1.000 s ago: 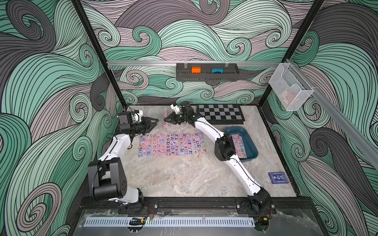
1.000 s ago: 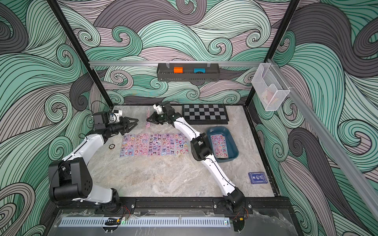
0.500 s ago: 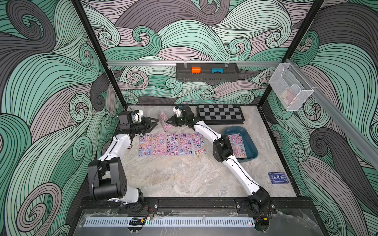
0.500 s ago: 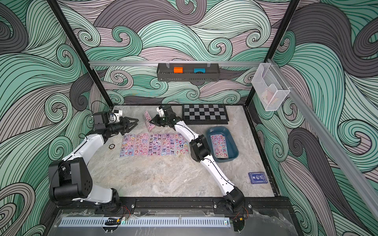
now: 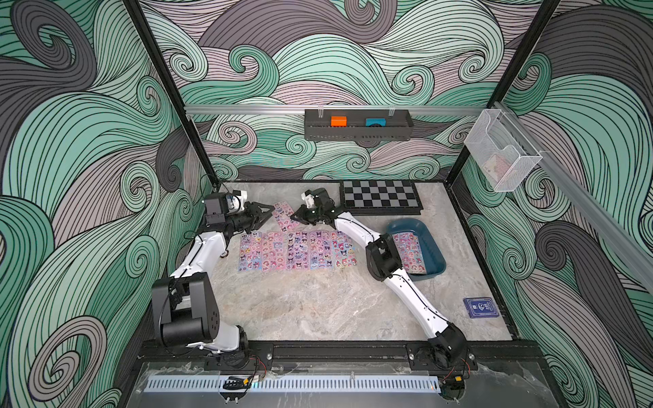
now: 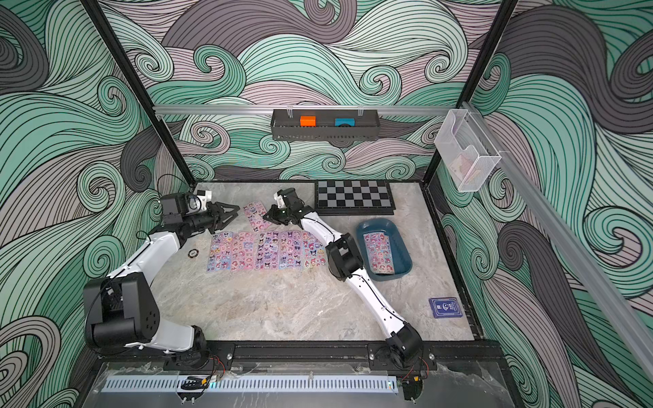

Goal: Take the stickers out of the storage box
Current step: Place the sticker at the center of the board.

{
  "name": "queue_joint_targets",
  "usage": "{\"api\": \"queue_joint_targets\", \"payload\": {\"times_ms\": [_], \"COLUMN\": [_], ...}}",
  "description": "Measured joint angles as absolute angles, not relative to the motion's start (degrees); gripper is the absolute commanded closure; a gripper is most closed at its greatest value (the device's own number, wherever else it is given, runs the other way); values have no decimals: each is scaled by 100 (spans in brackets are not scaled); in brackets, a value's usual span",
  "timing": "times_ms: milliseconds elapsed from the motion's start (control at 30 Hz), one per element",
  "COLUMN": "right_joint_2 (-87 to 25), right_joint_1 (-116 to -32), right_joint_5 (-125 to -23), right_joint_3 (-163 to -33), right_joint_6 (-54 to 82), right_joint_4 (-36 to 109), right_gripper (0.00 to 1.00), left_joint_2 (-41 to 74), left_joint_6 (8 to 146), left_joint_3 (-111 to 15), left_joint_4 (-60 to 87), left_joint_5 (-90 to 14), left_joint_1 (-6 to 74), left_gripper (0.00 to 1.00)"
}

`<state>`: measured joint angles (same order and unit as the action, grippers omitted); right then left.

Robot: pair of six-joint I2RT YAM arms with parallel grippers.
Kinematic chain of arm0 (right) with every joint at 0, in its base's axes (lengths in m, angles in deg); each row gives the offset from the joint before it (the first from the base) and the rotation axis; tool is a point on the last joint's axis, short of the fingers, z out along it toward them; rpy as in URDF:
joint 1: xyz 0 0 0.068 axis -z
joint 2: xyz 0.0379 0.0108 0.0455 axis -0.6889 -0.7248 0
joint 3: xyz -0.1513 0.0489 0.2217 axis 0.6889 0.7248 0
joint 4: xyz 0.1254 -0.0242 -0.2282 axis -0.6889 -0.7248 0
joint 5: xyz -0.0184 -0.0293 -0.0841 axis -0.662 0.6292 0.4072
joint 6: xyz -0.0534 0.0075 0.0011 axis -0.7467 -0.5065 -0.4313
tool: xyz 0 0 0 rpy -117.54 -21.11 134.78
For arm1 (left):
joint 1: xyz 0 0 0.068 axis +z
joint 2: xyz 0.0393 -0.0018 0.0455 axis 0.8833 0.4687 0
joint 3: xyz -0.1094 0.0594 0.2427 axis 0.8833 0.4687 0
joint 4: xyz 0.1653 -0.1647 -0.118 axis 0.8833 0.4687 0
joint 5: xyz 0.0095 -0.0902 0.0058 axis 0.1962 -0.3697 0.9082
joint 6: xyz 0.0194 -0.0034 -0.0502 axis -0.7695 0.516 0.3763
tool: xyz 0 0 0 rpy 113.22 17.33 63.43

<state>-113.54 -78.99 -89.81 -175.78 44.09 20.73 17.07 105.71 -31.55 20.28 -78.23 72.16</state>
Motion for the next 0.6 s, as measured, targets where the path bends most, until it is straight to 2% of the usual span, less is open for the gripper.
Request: {"api": "queue_joint_targets", "payload": {"times_ms": [200,400,500,600], "right_joint_2": [-11249,-10714,-10202,-9700], "right_joint_1": [-8060,-8104,-8095,-8047], "right_joint_5": [-8669,-8496,-8308,-8131], "right_joint_3": [-17401,-16642,-15934,-15274], "right_joint_6": [4499,4370,4176,3977], "right_joint_4": [2243,2357,2293,2206], "right_gripper": [83,56,47,43], "left_joint_2": [1707,1707,1707,1707], "left_joint_6": [10569,10566,10569,10569], "left_joint_3": [-3155,-3155,-3155,-3155], "left_joint_4": [2030,2030,2030,2028], "left_joint_5": [-7863,-7898,-7909,-7915], "left_joint_1": [7216,7216,7216,7216], "left_gripper": [63,63,63,63]}}
